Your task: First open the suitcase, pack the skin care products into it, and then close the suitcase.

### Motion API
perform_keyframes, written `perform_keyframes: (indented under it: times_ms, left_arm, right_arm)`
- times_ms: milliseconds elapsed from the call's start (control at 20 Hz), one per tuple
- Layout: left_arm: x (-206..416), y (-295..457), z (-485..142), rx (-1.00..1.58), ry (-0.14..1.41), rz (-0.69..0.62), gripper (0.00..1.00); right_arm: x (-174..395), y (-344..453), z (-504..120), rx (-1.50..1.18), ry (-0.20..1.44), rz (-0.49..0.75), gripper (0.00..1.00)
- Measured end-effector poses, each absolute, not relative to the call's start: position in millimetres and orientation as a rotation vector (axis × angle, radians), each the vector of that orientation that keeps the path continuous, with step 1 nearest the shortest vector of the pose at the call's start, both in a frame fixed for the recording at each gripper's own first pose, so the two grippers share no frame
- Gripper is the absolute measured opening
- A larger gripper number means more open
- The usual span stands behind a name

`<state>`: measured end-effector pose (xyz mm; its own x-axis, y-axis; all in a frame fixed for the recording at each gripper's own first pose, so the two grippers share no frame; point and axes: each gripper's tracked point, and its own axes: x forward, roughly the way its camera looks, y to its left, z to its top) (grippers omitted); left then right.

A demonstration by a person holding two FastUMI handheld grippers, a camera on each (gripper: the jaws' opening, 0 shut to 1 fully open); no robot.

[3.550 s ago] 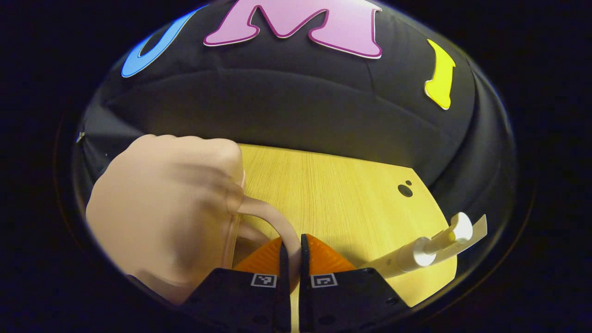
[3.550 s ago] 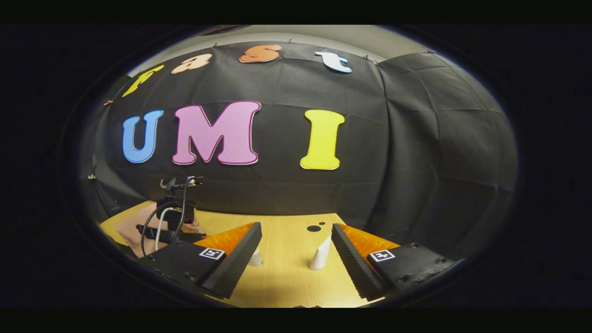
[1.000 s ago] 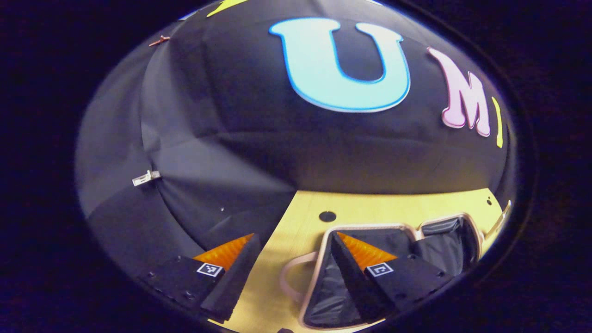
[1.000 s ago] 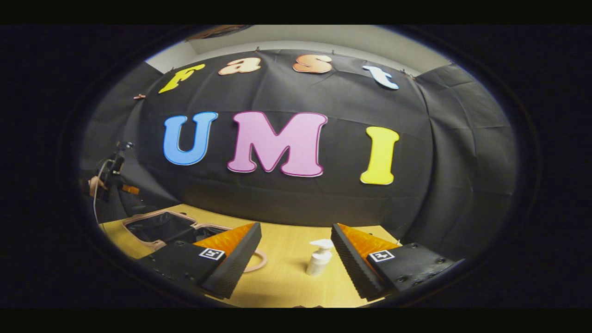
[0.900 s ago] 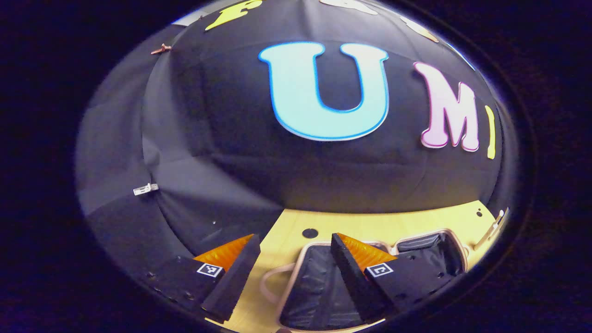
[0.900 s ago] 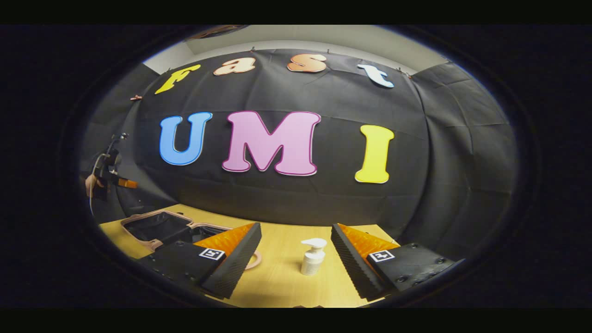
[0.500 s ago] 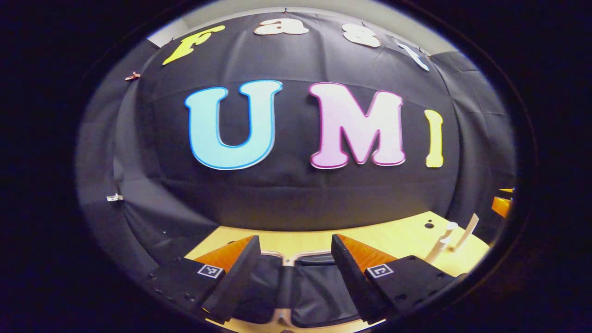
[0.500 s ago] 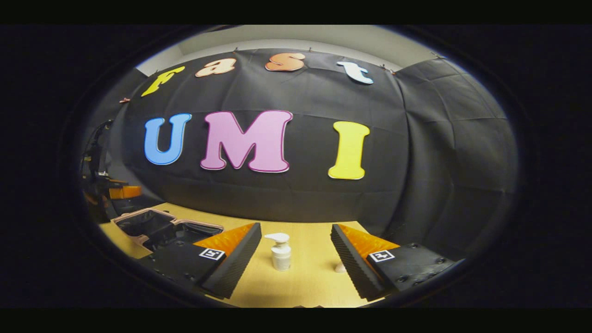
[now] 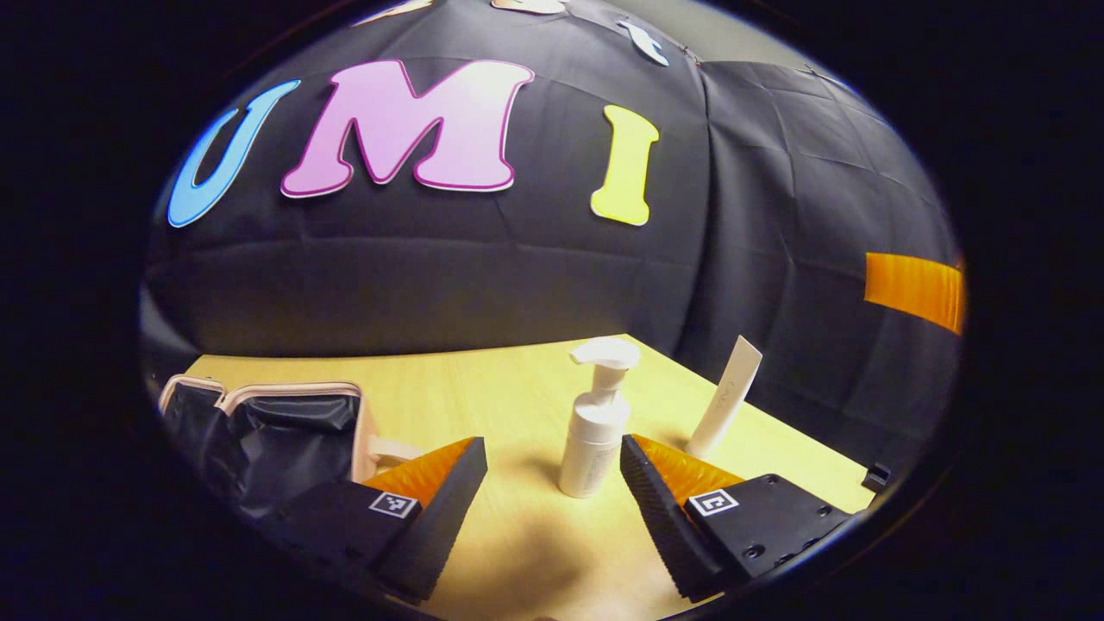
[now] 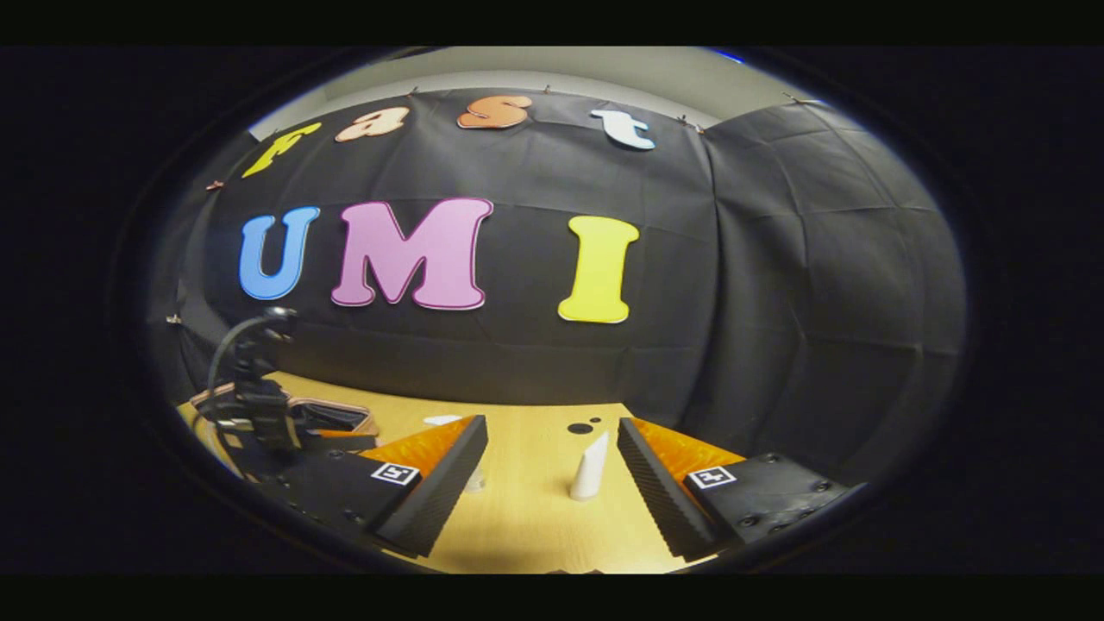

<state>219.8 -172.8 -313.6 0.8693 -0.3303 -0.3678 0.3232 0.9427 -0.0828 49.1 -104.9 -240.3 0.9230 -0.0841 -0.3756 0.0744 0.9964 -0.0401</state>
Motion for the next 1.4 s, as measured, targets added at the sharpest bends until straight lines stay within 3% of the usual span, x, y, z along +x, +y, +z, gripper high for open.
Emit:
perform_keyframes:
  times_ms: [300, 400, 500, 650, 1100, 1400]
  left_arm:
    - [272, -220, -366, 0.018, 0.422, -0.341, 0.99]
    - [291, -228, -381, 0.026, 0.437, -0.335, 0.95]
    - [300, -232, -387, 0.037, 0.442, -0.329, 0.88]
    - [307, -234, -390, 0.056, 0.435, -0.353, 0.65]
    - [280, -205, -336, 0.055, 0.373, -0.381, 0.59]
    - [237, -177, -299, -0.031, 0.407, -0.383, 0.63]
  right_arm:
    - [29, -141, -275, -0.031, 0.457, -0.146, 0.97]
    - [27, -149, -293, -0.011, 0.497, -0.169, 0.96]
    - [33, -150, -301, -0.009, 0.501, -0.180, 0.96]
    - [45, -150, -320, -0.033, 0.513, -0.179, 0.97]
    - [77, -160, -406, -0.072, 0.614, -0.203, 0.97]
    - [94, -178, -463, -0.043, 0.699, -0.294, 0.97]
